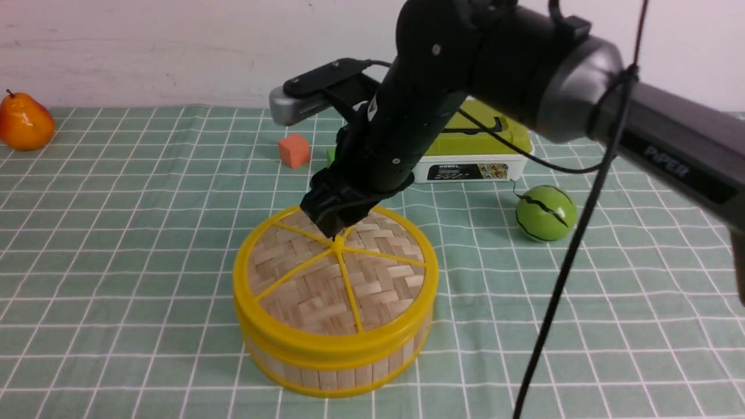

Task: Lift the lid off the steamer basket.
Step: Use the right arm to lift the lid of the steamer

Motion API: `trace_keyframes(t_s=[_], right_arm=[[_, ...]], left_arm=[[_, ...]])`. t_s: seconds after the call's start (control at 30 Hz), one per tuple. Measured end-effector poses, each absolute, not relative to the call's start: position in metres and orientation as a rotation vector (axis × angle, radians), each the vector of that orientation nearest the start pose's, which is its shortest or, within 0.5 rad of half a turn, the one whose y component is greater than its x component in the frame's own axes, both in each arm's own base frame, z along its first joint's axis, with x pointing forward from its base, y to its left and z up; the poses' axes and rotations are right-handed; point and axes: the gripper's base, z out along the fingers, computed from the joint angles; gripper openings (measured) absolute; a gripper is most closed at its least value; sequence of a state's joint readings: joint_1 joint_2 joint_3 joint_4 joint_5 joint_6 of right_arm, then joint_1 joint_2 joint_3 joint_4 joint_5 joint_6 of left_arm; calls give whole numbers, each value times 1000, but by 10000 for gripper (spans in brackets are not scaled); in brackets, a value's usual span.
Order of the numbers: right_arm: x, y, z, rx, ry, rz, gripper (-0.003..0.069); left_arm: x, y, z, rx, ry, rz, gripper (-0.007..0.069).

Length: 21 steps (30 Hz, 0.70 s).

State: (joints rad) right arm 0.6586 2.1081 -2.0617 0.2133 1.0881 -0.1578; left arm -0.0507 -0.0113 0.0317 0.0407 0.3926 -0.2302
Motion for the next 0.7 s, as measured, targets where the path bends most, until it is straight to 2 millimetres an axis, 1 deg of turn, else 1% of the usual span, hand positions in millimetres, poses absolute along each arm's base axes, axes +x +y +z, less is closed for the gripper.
trace_keyframes(t_s=[0.07, 0.13, 0.27, 0.3, 0.33, 0.43, 0.47, 0.5, 0.57, 0.63, 0.7], right_arm=[[369, 307, 289, -992, 2467, 444, 393], [374, 310, 277, -992, 2477, 435, 376], [378, 312, 267, -989, 2481, 431, 342], [379, 313, 263, -989, 2485, 429, 316], [379, 313, 263, -989, 2485, 429, 316], [380, 314, 260, -994, 2491, 426, 239], [380, 314, 260, -995, 2493, 427, 202], [380, 314, 260, -995, 2493, 427, 189], [379, 314, 260, -997, 2496, 426, 115], [379, 314, 261, -998, 2494, 428, 78], [378, 313, 264, -997, 2489, 428, 79]], left_arm=[[52, -1, 168, -145, 1894, -151, 239], [52, -1, 168, -145, 1894, -151, 239], [52, -1, 168, -145, 1894, -151, 239], [52, -1, 168, -145, 1894, -151, 239], [52, -1, 168, -145, 1894, -151, 239], [52, -1, 168, -145, 1894, -151, 239], [52, -1, 168, -145, 1894, -151, 239], [52, -1, 168, -145, 1894, -151, 239], [52, -1, 168, -145, 1894, -151, 239], [52, -1, 168, -145, 1894, -151, 239], [52, -1, 168, -145, 1894, -151, 239]])
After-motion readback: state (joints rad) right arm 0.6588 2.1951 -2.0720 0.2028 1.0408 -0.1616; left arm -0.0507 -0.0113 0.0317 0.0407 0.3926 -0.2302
